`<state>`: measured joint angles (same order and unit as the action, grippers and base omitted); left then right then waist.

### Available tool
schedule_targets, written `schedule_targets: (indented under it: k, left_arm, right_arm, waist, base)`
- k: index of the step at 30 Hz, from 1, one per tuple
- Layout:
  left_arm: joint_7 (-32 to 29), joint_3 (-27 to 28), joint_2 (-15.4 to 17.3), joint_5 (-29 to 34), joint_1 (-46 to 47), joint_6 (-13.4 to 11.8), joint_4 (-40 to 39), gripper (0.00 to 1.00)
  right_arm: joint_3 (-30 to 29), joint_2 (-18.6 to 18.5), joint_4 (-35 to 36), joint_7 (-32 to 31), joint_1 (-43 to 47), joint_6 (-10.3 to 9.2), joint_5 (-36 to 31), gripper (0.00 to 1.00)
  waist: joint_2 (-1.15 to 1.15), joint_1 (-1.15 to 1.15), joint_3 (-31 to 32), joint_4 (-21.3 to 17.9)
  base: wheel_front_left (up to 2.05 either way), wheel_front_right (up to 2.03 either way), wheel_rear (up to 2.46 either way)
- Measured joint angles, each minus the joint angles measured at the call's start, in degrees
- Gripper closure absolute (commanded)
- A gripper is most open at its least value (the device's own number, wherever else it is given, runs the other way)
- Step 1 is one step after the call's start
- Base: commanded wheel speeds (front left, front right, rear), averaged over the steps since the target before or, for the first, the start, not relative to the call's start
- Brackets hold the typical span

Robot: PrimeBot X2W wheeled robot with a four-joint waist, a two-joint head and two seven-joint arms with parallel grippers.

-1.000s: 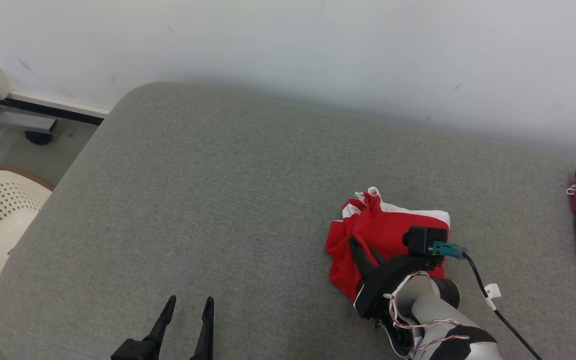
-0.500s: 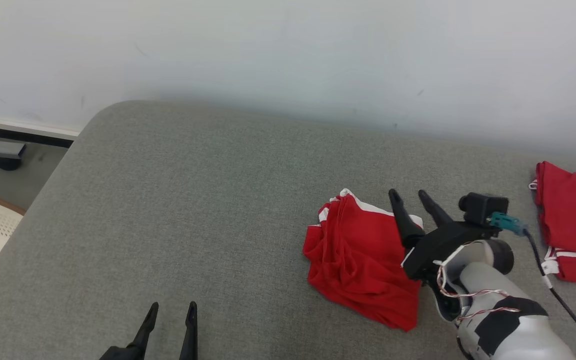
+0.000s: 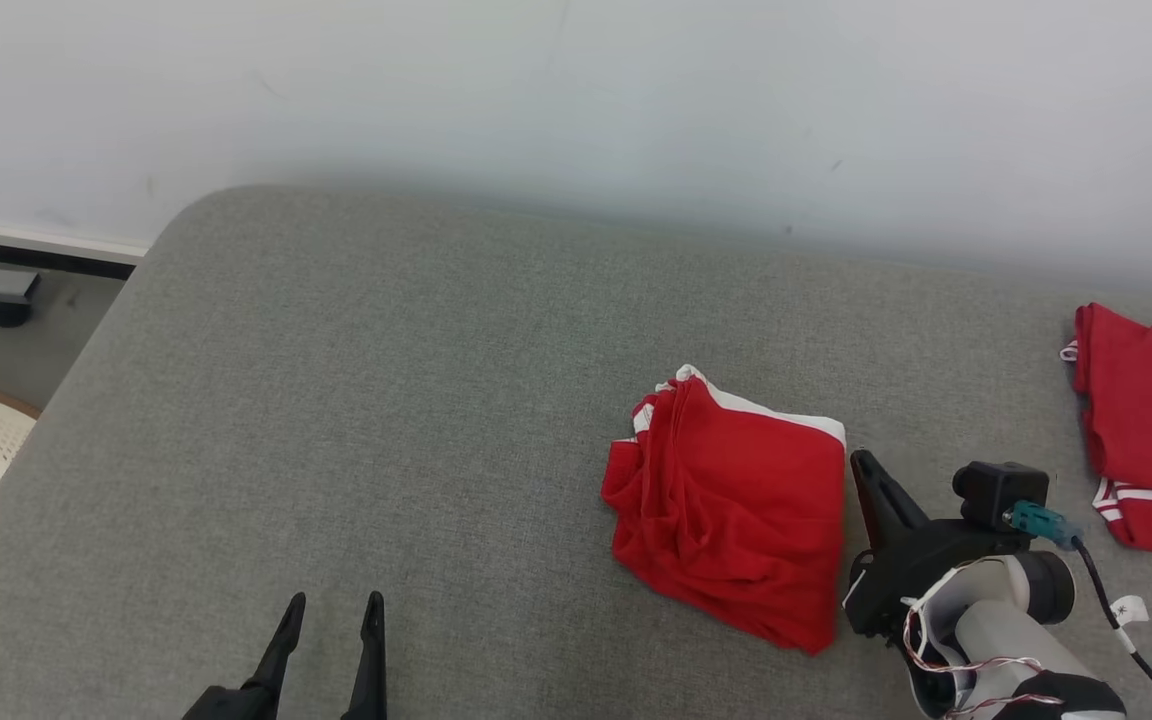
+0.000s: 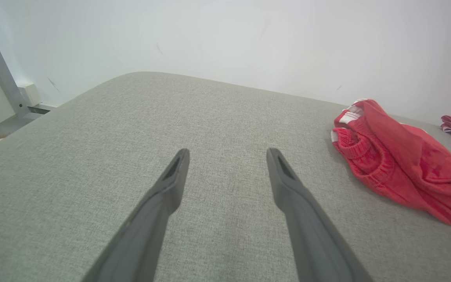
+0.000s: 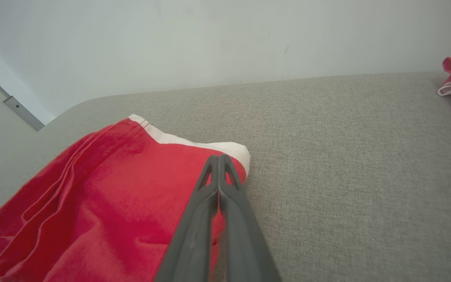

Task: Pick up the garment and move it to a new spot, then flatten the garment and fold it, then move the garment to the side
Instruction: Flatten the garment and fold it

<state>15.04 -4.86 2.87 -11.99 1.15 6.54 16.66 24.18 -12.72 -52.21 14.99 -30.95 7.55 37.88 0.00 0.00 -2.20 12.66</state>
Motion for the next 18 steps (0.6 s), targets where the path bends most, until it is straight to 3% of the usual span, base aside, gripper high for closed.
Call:
schedule_targets:
  k: [18]
  left_arm:
    - [0.0,-1.7,0.0,-0.2,1.7,0.0,0.4,0.0]
  right_arm:
    - [-2.5,8.9,-1.0,0.0,1.6,0.0,-11.4,1.0]
  waist:
    - [0.0,0.0,-2.8,4.4]
  base:
    - [0.0,0.0,0.0]
